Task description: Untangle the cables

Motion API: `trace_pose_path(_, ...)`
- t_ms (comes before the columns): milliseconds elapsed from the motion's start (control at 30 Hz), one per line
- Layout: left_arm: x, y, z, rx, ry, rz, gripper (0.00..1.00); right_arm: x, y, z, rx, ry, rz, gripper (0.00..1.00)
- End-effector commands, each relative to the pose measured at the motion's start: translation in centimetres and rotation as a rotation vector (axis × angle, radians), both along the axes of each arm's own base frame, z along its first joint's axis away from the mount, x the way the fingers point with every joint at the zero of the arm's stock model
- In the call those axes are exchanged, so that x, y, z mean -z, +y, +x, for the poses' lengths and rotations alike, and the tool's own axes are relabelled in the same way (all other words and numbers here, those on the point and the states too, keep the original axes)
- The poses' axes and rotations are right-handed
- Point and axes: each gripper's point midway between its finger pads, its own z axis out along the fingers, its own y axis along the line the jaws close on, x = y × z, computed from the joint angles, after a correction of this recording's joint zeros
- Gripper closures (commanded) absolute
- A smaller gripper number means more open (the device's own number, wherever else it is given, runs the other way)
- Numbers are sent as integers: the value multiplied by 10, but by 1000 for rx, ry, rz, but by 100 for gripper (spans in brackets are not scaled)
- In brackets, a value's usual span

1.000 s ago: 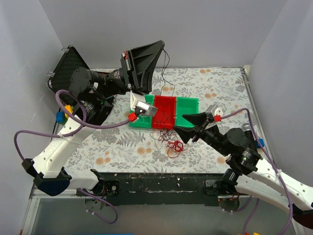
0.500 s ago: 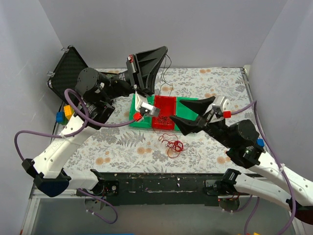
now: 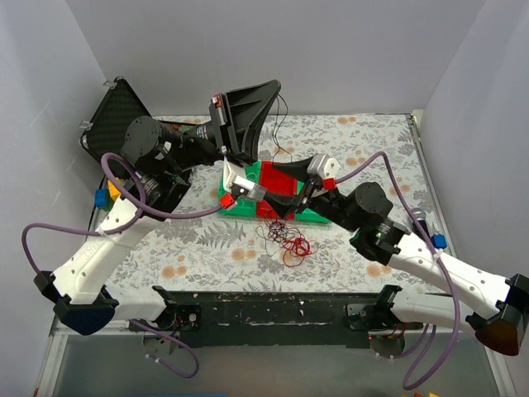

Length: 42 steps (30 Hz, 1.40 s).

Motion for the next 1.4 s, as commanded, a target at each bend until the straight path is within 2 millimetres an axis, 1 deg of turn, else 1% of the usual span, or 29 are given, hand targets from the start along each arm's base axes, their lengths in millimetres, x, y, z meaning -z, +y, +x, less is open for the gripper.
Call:
trace_pose_path(0, -13, 13, -17, 12, -24, -27, 100, -46, 6, -3, -26, -88, 101, 33)
trace_pose_path(67, -13, 14, -17, 10, -26, -28, 100, -42, 12, 0, -38, -69, 94, 49)
trace_pose_path(100, -13, 13, -16, 8, -24, -29, 100, -39, 15, 0, -49, -53, 92, 61)
trace_pose_path(200, -17, 15, -16, 1, -30, -39, 100, -24, 24, -2, -86, -6, 74, 83)
trace_pose_path(233, -16, 15, -14, -3, -27, -43, 100, -17, 26, -2, -91, 13, 64, 86)
trace_pose_path(367, -24, 18, -12, -23, -58, -87, 100, 22, 31, -5, -120, 112, 27, 88)
trace_pose_path(533, -33, 19, -13, -24, -89, -121, 100, 67, 35, -7, -140, 213, -27, 86)
trace_pose_path(767, -40, 18, -14, -18, -108, -137, 100, 106, 42, -8, -161, 284, -85, 86)
trace_pose_path(867, -48, 20, -11, -34, -127, -168, 100, 130, 47, -9, -176, 329, -123, 86)
trace_pose_path(967, -62, 23, -8, -55, -164, -221, 100, 158, 50, -13, -195, 383, -165, 87)
trace_pose_path(1033, -76, 26, -7, -71, -193, -268, 100, 177, 50, -16, -205, 418, -190, 88)
trace_pose_path(1167, -110, 37, -6, -71, -207, -381, 100, 213, 48, -20, -208, 474, -246, 88)
trace_pose_path(1200, -123, 44, -8, -63, -202, -422, 100, 220, 47, -21, -206, 483, -255, 88)
trace_pose_path(1233, -130, 48, -9, -58, -196, -448, 100, 232, 46, -22, -205, 499, -275, 88)
trace_pose_path(1300, -140, 51, -8, -49, -198, -489, 100, 251, 45, -27, -219, 534, -311, 88)
trace_pose_path(1367, -148, 55, -12, -46, -213, -509, 100, 268, 44, -30, -228, 562, -339, 87)
